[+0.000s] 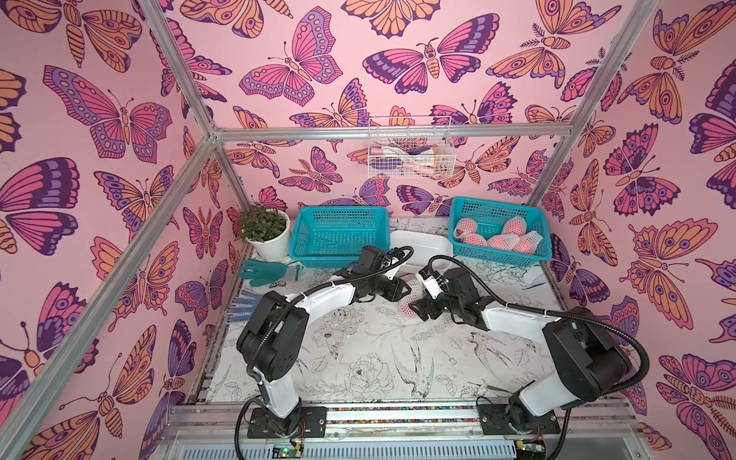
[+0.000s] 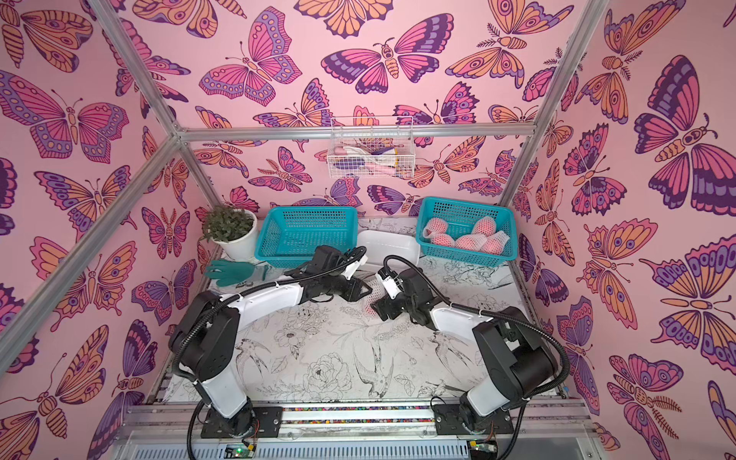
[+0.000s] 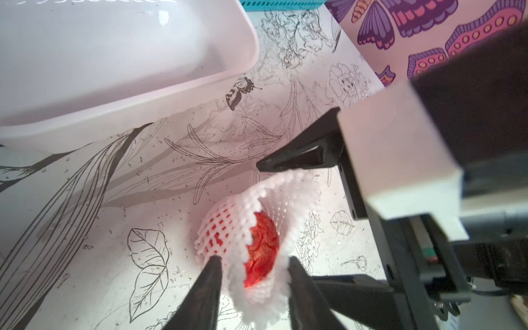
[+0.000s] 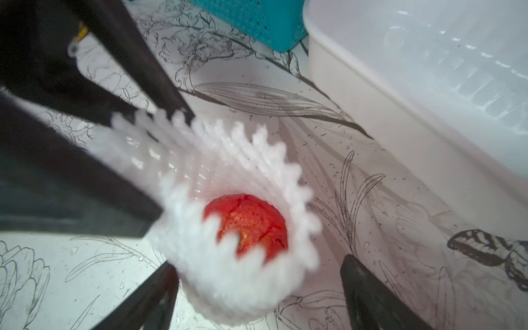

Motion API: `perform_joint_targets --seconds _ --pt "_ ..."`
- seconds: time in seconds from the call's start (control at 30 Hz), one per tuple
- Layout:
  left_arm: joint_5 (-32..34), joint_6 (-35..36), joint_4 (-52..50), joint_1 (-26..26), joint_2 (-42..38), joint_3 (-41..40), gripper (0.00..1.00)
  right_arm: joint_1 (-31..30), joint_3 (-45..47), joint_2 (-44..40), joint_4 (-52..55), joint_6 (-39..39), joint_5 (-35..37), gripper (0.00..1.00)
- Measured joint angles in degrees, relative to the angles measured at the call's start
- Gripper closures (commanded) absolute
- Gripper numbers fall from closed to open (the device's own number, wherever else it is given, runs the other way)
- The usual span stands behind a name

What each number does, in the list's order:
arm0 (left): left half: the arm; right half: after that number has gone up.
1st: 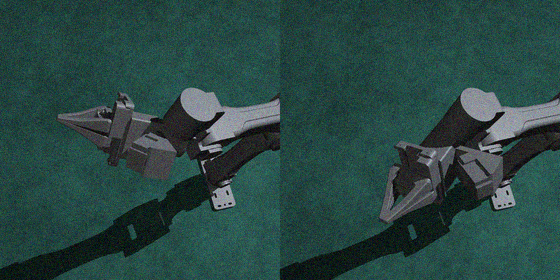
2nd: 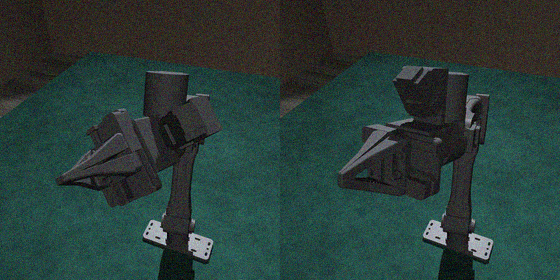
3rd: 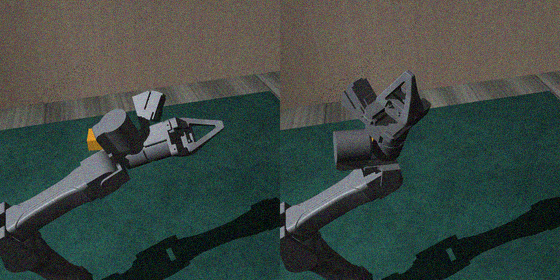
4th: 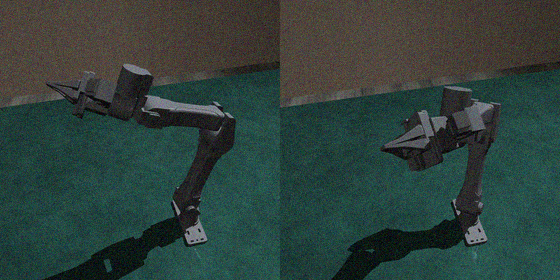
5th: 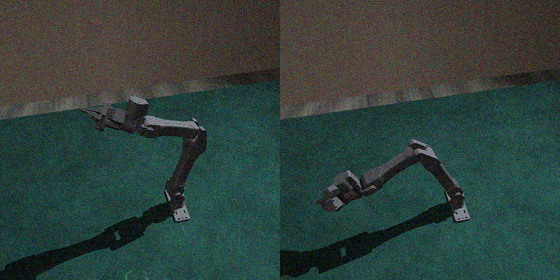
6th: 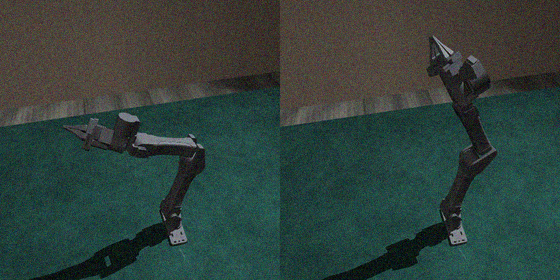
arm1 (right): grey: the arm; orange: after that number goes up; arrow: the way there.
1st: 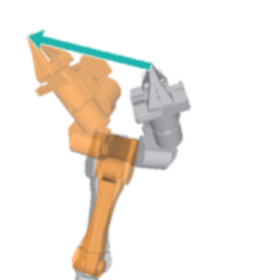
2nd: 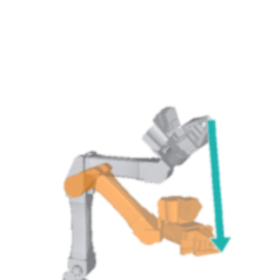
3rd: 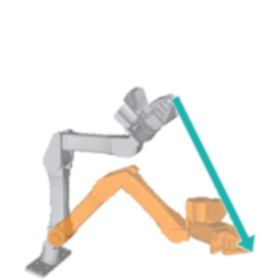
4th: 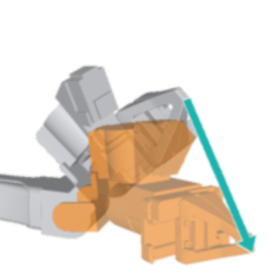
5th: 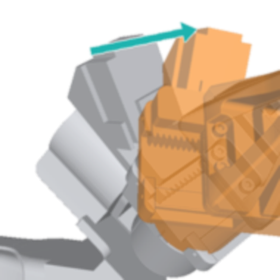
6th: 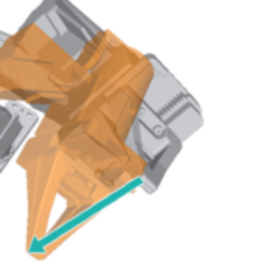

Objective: Remove foam nets from apples
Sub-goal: Place the apple at the center of the board.

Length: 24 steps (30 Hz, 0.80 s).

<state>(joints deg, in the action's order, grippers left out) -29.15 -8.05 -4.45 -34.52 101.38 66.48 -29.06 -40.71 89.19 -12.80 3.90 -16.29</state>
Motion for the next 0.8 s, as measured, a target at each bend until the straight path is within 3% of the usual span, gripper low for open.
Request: perform_joint_targets --seconds 0.17,0.4,0.8 --pt "-1.16 -0.15 0.13 -0.11 0.0 0.37 0.85 0.11 0.0 0.04 -1.31 -0.04 -1.95 0.11" --pt "-2.38 -0.37 0.11 -0.76 0.0 0.42 0.94 0.15 -0.04 2.25 -3.32 -0.5 -4.22 0.12" --pt "-3.02 -0.44 0.17 -0.87 0.0 0.39 1.0 1.33 -0.26 4.55 -7.43 -2.91 -5.9 0.32"
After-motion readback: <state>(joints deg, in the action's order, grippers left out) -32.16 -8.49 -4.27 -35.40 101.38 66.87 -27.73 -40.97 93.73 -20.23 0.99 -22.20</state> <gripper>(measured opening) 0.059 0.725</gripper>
